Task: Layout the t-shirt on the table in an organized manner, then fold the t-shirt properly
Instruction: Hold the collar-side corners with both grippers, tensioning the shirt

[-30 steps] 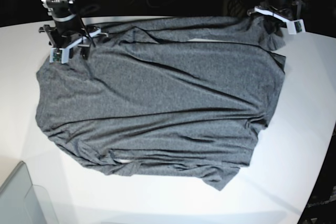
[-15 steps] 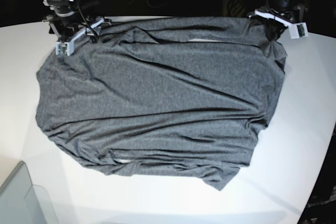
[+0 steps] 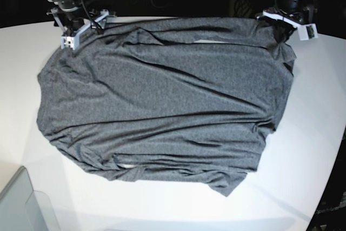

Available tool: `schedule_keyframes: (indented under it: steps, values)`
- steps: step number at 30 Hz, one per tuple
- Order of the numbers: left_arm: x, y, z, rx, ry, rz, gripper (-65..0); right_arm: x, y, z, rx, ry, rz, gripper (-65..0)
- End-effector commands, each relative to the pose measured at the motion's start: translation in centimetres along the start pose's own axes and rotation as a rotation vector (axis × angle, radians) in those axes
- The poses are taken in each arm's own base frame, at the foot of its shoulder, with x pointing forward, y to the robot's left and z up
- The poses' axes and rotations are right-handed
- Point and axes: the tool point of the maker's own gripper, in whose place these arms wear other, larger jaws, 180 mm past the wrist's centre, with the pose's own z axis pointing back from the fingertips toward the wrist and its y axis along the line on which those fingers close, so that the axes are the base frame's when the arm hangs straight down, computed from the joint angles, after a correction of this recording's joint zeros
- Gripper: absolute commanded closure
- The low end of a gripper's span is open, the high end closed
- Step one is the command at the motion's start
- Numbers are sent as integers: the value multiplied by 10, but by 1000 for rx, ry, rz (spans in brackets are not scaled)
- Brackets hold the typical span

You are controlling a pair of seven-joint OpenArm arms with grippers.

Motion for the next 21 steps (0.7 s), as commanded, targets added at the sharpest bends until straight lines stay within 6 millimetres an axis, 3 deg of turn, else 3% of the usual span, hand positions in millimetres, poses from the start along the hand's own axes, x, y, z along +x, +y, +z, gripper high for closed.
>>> schedule_keyframes:
  steps: [1, 5, 7, 14, 21]
  values:
    - [9, 0, 3, -7, -30, -19, -1, 2, 0, 1, 3, -12, -5, -435]
    - [9, 0, 3, -7, -30, -17, -1, -3, 1, -2, 7, 1, -11, -427]
    - [9, 0, 3, -7, -30, -17, -1, -3, 1, -2, 9, 0, -10, -382]
    - [10, -1, 3, -9, -33, -13, -1, -2, 2, -2, 14, -1, -6, 0]
    - [29, -15, 7, -45, -82, -12, -1, 9, -1, 3, 4, -34, -4, 0]
